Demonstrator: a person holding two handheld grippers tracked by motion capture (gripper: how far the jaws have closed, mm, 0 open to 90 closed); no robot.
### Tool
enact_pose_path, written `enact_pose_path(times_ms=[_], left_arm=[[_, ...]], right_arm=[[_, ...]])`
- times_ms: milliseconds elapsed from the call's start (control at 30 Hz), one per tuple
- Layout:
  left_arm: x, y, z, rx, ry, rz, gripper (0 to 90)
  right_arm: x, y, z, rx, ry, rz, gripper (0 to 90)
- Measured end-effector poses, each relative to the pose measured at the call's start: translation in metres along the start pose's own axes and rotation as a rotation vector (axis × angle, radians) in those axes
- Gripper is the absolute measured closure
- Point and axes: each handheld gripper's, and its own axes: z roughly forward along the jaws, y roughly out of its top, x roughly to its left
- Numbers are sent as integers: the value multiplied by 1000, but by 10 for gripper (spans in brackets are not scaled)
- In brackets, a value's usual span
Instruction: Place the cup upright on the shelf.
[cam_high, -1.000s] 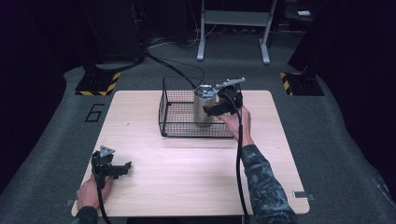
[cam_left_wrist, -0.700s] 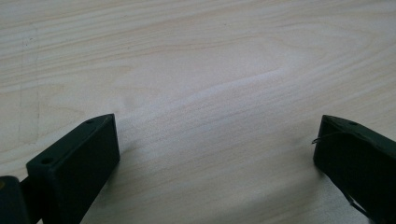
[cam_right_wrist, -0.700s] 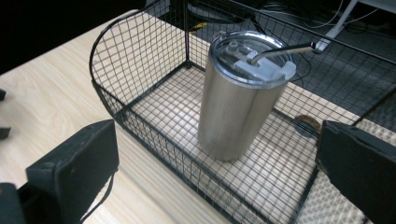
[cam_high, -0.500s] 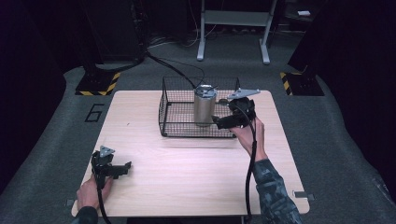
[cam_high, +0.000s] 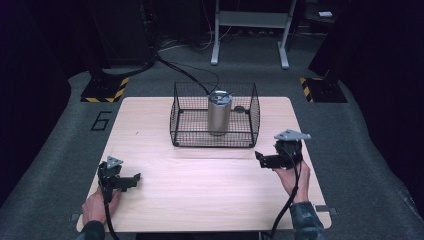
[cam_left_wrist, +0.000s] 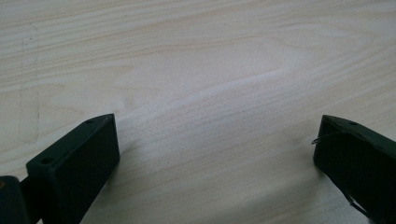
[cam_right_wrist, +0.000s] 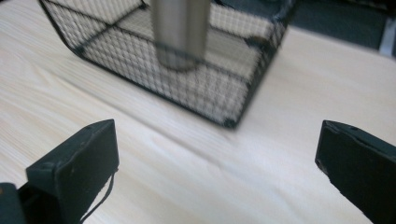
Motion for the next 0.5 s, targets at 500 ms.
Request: enact_pose_path(times_ms=[500], left_arm=[[0,0,-1,10,-3,1,2]], right_arm=[[-32,-127,31,105,-102,134,0]])
